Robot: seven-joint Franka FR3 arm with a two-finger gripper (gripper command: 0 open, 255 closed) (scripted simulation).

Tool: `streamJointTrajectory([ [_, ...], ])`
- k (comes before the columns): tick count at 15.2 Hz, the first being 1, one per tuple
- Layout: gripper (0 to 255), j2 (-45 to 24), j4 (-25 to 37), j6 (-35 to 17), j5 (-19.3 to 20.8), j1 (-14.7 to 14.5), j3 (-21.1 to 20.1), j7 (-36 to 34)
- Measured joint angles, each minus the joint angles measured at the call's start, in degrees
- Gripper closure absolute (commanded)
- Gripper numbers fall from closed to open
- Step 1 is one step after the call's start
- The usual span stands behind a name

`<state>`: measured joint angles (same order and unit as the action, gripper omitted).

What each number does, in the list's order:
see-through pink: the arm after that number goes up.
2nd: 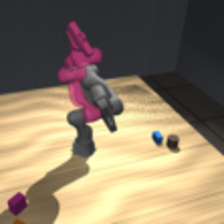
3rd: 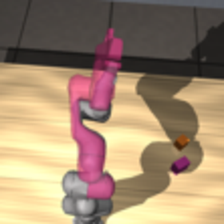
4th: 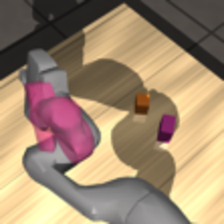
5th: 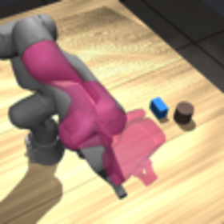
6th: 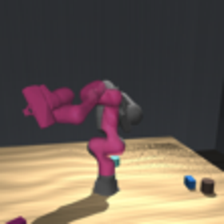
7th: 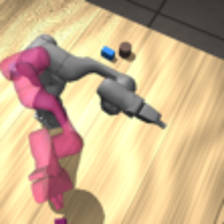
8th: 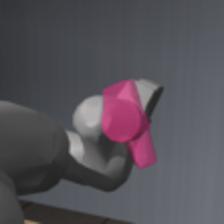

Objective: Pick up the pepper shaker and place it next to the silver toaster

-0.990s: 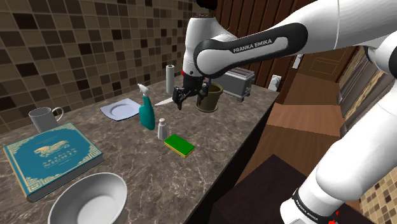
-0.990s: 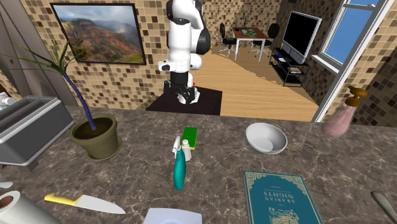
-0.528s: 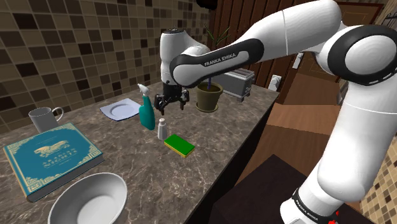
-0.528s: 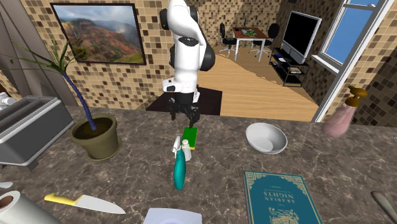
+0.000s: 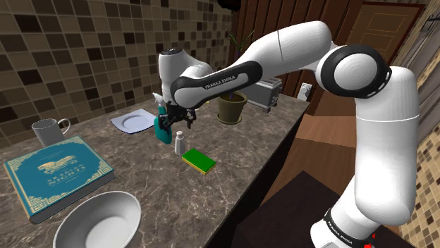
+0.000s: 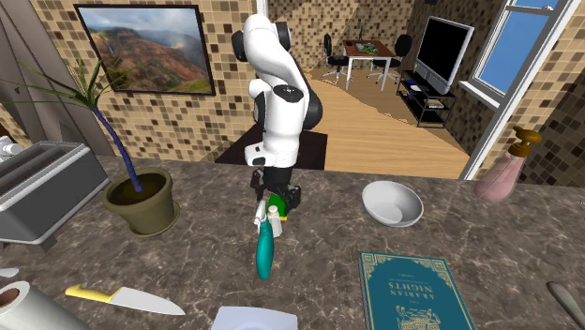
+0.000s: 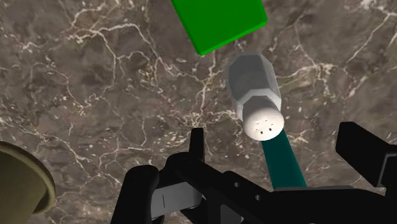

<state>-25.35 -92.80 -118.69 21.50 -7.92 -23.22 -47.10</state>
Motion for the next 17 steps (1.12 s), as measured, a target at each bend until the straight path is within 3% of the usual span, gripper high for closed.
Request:
streamJointTrajectory([
  [11, 0, -2.23, -0.9, -2.98, 1.25, -0.11, 0.71, -0.72],
  [12, 255, -2.23, -0.9, -2.98, 1.25, -0.11, 0.71, -0.72],
  [17, 255, -2.21, -0.91, -2.99, 1.25, -0.11, 0.71, -0.72],
])
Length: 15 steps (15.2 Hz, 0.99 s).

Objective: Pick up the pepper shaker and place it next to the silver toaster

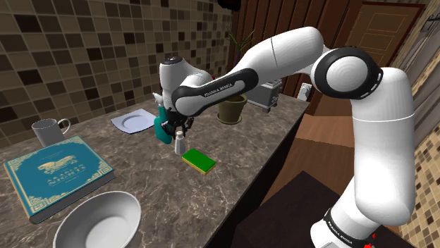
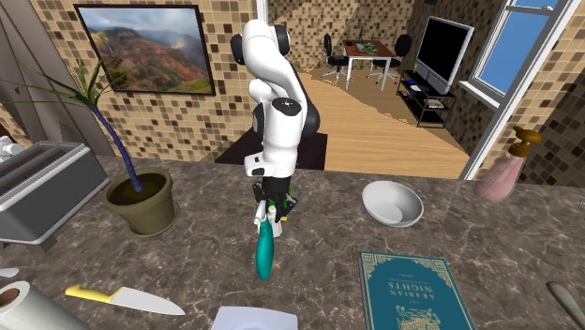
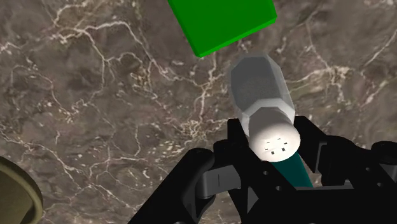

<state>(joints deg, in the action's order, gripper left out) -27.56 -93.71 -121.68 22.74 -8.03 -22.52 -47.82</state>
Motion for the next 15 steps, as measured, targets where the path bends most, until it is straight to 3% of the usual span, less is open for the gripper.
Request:
streamJointTrajectory([
  [7, 255, 0.41, 0.2, 0.58, -0.25, 0.1, -0.11, 0.26],
  [15, 255, 2.24, 3.63, 5.54, -1.7, 0.21, -0.78, 1.84],
])
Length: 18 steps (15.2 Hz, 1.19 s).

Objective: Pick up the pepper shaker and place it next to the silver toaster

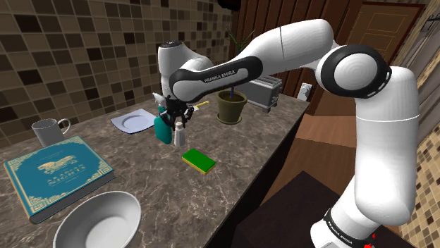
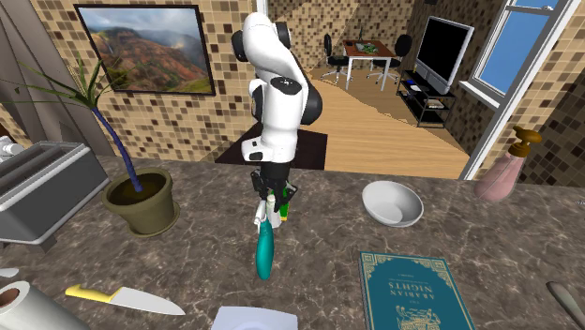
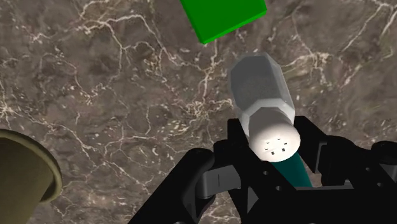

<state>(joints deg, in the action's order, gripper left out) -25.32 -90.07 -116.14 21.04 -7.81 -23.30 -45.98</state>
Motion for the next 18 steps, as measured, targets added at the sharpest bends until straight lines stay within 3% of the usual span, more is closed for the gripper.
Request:
streamJointTrajectory([
  [18, 255, 2.05, 10.85, 12.39, -1.97, -0.64, -0.88, 3.03],
])
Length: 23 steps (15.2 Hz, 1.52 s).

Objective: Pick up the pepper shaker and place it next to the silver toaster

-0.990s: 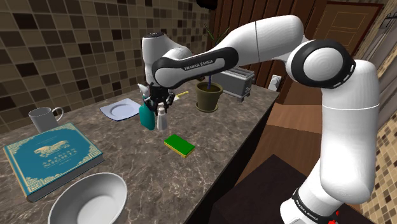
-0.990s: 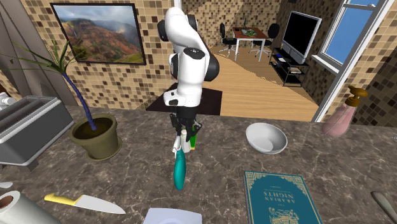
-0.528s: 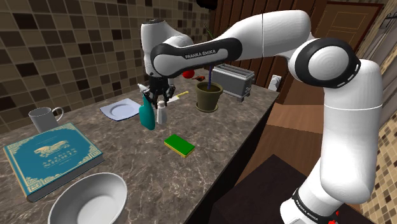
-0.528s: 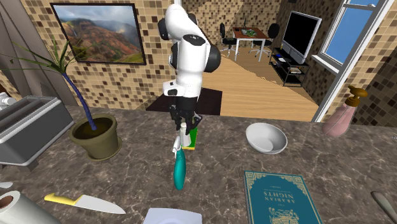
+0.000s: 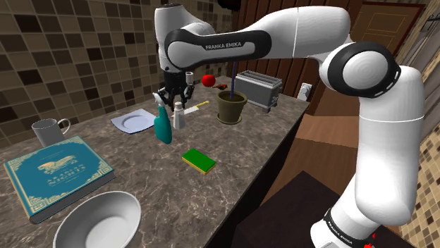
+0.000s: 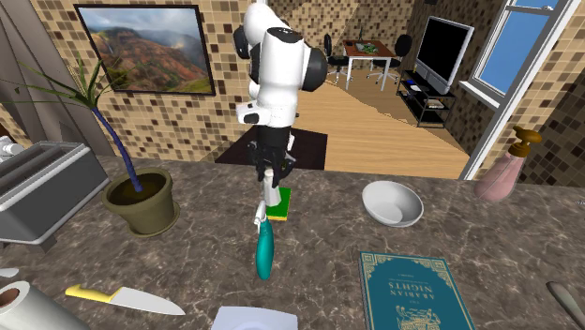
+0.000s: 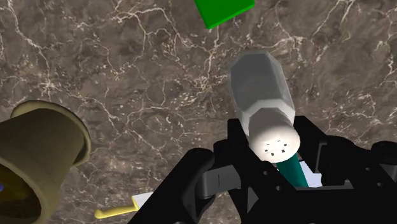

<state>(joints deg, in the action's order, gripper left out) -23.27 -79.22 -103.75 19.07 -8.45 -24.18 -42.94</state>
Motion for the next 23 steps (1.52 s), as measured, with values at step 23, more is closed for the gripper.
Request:
streamJointTrajectory([
  [23, 255, -6.75, 28.62, 21.49, 2.23, -5.67, 0.37, 3.56],
])
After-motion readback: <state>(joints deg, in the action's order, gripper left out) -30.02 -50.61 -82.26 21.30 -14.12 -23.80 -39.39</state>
